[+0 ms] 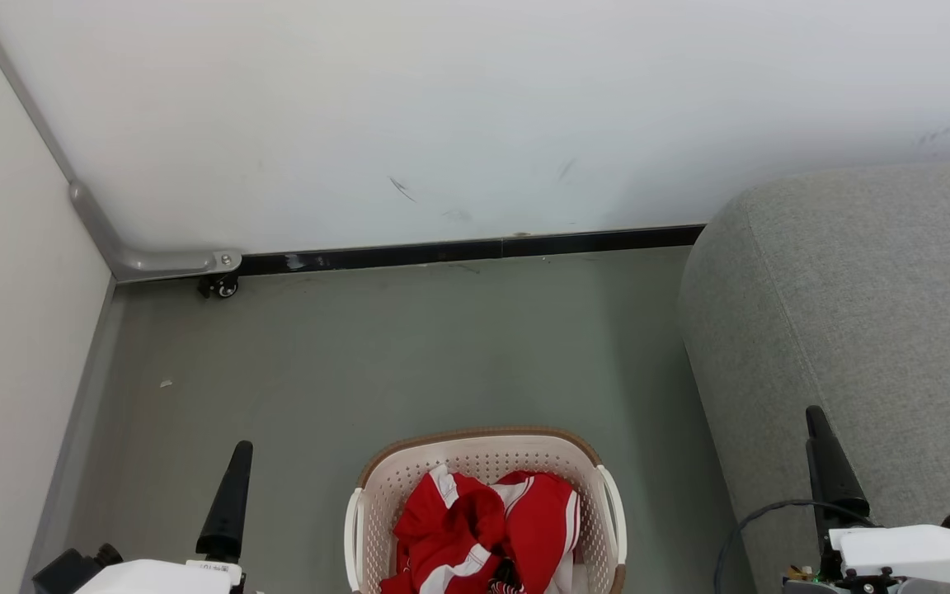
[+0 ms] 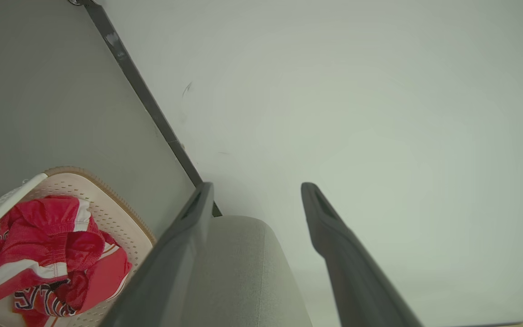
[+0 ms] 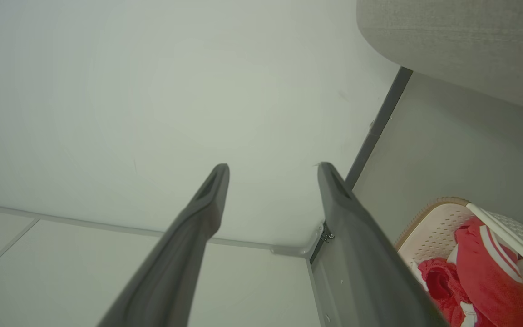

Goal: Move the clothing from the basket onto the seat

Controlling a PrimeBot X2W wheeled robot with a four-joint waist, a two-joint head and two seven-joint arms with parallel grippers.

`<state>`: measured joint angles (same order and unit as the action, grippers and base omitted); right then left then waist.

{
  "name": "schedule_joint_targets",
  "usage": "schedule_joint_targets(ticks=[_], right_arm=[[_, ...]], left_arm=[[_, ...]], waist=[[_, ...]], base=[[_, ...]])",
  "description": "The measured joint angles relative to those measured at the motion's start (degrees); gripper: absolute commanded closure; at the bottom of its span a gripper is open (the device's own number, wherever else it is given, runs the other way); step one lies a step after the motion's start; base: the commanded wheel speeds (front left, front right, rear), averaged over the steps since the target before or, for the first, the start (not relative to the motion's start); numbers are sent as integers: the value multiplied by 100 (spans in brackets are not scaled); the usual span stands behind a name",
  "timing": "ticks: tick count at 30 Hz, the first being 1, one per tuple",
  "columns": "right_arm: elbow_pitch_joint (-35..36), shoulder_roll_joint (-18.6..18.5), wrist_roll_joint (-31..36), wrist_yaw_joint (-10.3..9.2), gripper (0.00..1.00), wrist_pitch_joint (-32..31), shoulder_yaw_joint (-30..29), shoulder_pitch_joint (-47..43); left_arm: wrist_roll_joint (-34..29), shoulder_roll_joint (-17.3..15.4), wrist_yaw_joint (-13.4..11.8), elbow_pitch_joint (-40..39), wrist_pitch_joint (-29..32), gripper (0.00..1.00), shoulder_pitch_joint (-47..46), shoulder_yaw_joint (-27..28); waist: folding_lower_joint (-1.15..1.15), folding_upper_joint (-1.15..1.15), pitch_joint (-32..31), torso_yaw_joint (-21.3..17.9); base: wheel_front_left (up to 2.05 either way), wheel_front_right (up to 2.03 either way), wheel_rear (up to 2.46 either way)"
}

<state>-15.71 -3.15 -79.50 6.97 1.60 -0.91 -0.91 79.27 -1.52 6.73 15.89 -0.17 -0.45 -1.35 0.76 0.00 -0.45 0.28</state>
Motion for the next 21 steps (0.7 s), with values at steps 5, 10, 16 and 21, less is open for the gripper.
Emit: schedule_joint_targets(ticks=[5,10,16,21], right_arm=[[45,-45,435,1,0,101,92,1],[65,-80,931,1,0,167,134,1],[91,-104,1549,1,0,301,145,3],[96,-111,2092,5,0,400,185,3]], left_arm=[[-495,-26,-26,-104,-129,0,-9,-63],[-1049,-67,-70,-219,-197,0,-15,-137],[-1906,-240,-180,-350,-355,0,-77,-286],[-2664,-355,-279,-448,-448,0,-80,-487]], waist=[[18,0,-26,12],[23,0,-44,24],[14,0,-49,33],[-10,0,-38,41]], base=[[0,0,0],[0,0,0],[0,0,0],[0,0,0]])
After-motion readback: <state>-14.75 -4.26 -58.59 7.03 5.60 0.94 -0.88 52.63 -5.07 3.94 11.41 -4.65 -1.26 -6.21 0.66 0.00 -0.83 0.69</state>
